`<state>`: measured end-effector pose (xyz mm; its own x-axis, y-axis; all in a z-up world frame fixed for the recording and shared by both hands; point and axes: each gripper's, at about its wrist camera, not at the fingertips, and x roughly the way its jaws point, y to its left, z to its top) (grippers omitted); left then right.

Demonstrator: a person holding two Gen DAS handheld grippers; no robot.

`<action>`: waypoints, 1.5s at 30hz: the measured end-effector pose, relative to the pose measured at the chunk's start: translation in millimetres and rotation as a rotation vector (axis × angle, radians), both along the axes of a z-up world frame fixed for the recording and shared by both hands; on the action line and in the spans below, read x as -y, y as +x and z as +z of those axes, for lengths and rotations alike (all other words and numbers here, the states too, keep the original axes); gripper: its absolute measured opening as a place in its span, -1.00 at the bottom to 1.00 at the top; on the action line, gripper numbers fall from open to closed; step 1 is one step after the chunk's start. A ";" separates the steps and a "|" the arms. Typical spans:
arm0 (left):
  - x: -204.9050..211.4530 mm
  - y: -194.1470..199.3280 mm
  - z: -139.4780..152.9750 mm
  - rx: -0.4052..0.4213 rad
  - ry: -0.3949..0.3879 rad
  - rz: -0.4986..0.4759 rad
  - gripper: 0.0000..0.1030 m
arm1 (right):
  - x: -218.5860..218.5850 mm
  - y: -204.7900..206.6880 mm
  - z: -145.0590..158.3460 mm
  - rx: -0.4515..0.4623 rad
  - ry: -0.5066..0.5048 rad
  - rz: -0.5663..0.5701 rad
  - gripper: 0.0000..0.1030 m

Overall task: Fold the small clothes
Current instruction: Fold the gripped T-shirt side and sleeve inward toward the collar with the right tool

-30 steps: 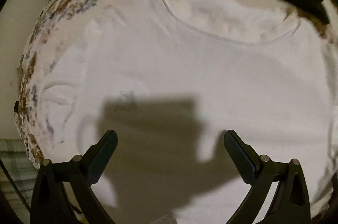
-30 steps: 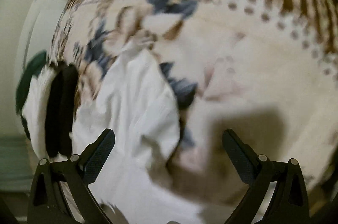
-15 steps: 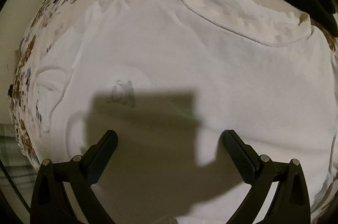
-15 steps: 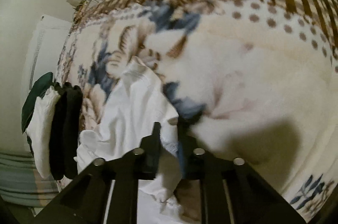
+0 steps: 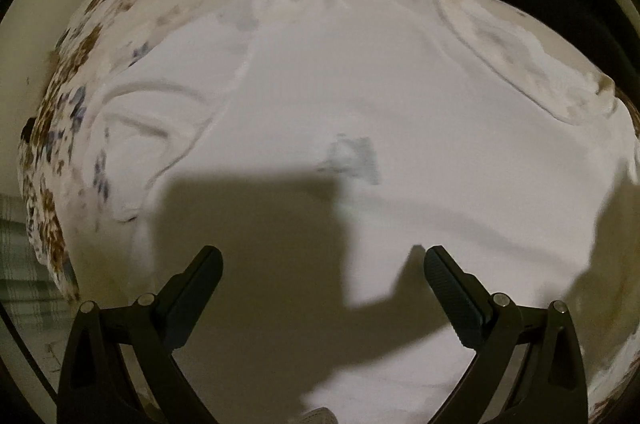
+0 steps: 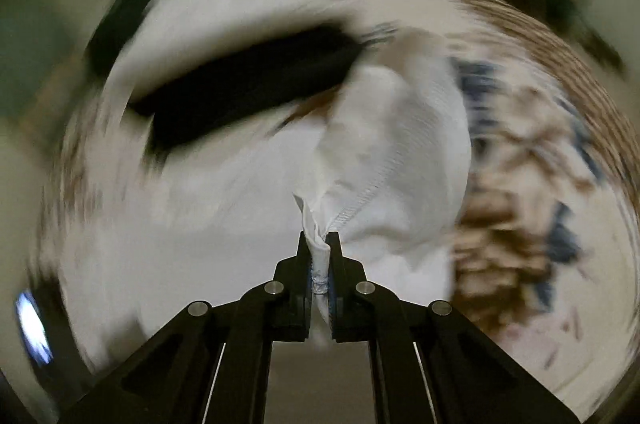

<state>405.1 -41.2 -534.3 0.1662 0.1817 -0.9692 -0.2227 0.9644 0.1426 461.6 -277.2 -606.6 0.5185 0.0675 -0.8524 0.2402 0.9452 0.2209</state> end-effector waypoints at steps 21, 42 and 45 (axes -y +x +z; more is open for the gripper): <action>-89.2 -27.1 4.5 0.013 -0.030 0.109 1.00 | -10.4 -2.6 0.8 -0.152 0.227 0.094 0.15; -123.7 -50.8 1.6 0.016 -0.020 0.155 1.00 | -176.6 -75.2 -30.2 -0.153 -0.604 0.521 -0.53; -125.7 -50.9 0.0 0.012 -0.016 0.163 1.00 | -173.2 -75.7 -45.8 -0.185 -0.697 0.553 -0.37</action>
<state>354.2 84.5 -534.3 0.1478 0.1917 -0.9703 -0.3782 0.9174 0.1236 385.9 -104.0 -652.4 0.4160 -0.2962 -0.8598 -0.3129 0.8412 -0.4411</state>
